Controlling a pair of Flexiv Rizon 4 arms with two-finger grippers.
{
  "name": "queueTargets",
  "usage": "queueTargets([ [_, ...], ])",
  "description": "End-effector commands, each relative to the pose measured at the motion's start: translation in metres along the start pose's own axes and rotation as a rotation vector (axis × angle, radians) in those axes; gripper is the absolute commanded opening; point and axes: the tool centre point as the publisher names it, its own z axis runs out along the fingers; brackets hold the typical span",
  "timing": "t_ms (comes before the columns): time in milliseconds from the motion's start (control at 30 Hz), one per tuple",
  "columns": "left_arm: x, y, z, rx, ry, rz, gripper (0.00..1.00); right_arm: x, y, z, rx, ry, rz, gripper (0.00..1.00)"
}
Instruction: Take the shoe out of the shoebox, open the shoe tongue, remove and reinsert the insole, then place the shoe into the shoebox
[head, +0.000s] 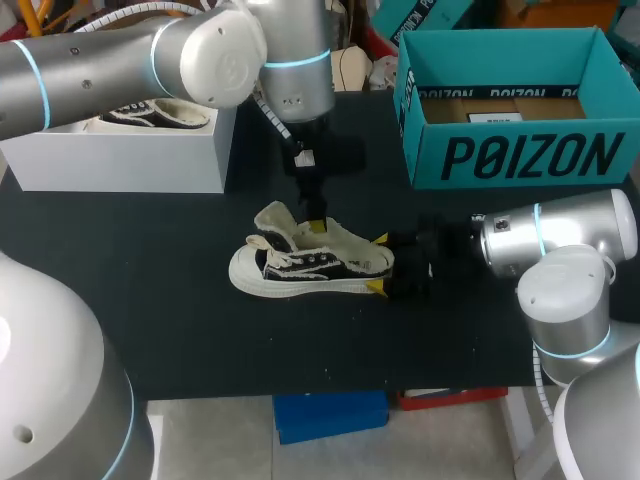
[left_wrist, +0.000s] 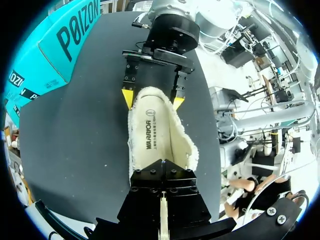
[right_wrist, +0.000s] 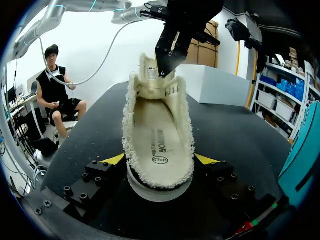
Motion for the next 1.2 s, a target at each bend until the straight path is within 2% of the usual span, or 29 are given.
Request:
queueTargets([
  [33, -0.009, -0.005, 0.013, -0.007, 0.028, -0.003, 0.00, 0.002, -0.004, 0.002, 0.001, -0.001, 0.001, 0.00],
  [867, 0.014, -0.006, 0.066, -0.015, 0.118, -0.019, 0.00, 0.002, -0.004, 0.002, 0.001, -0.001, 0.001, 0.00],
  [1200, 0.017, -0.005, 0.077, 0.002, 0.079, -0.018, 0.00, 0.002, -0.004, 0.002, 0.001, -0.001, 0.001, 0.00],
])
